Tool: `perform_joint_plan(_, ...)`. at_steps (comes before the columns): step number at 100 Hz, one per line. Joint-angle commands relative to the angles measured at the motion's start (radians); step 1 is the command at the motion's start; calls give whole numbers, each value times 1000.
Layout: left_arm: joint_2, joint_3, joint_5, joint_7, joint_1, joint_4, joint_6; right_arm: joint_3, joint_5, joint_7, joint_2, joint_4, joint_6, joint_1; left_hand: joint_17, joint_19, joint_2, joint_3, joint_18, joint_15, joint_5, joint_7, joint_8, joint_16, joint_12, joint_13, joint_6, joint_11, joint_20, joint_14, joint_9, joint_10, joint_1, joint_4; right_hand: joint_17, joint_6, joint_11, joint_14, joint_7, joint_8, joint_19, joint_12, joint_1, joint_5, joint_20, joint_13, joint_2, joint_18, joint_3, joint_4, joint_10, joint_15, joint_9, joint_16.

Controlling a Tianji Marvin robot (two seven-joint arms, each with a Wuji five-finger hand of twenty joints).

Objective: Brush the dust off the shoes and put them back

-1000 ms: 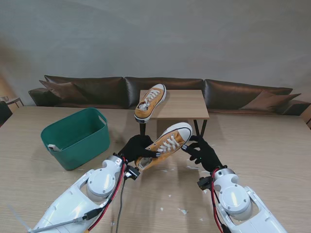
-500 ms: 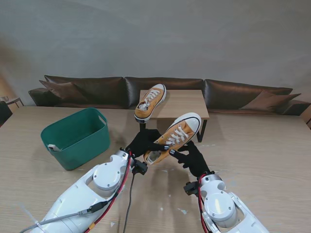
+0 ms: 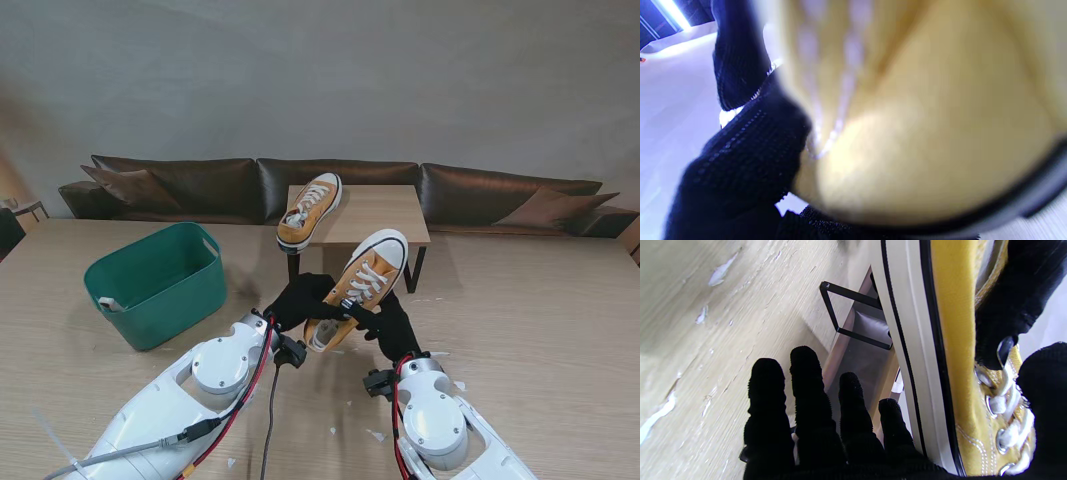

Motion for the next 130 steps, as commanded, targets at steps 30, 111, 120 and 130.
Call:
perform_joint_plan(30,29,-38,44,-64,75,-101,75,-25,10,-41,-44,56,8,49,-10,9,136,183,-66,95,23,136,36,58,21,67,-133,5,28,-119,1,-32,225,61,-165,-51,30,2,16,-8,-15,-12,10,-20,43,16,-11,-25,-37,-13,-20,22,-19,-1)
perform_joint_plan(111,30,-74,130,-5,130,-134,199,-64,5,-176,-84,101,-63,61,-626,-560,276,69,59,-467,-54,-757,-125,-261,-672,-622,-153,-171,22,173,-430,81,-40,115,328,-11,170,-52,581,198,444,213,456,833,-134,650,-207,-2,566,-180,8,498,836,143)
perform_joint_plan(120,34,-89,128,-6,151,-159,217,-62,8,-168,-84,102,-36,64,-673,-779,290,23,47,-565,-111,-822,-185,-344,-761,-736,-182,-206,-7,173,-535,105,-90,113,341,5,173,-48,577,220,448,226,461,836,-135,648,-211,3,576,-182,17,533,843,152)
perform_joint_plan(130,41,-112,154,1,181,-192,228,-59,9,-155,-81,97,5,69,-653,-1002,309,-13,44,-630,-150,-853,-232,-399,-827,-804,-212,-231,-20,168,-609,120,-128,111,355,24,173,-46,576,232,454,232,463,843,-133,648,-216,9,586,-184,27,559,852,158)
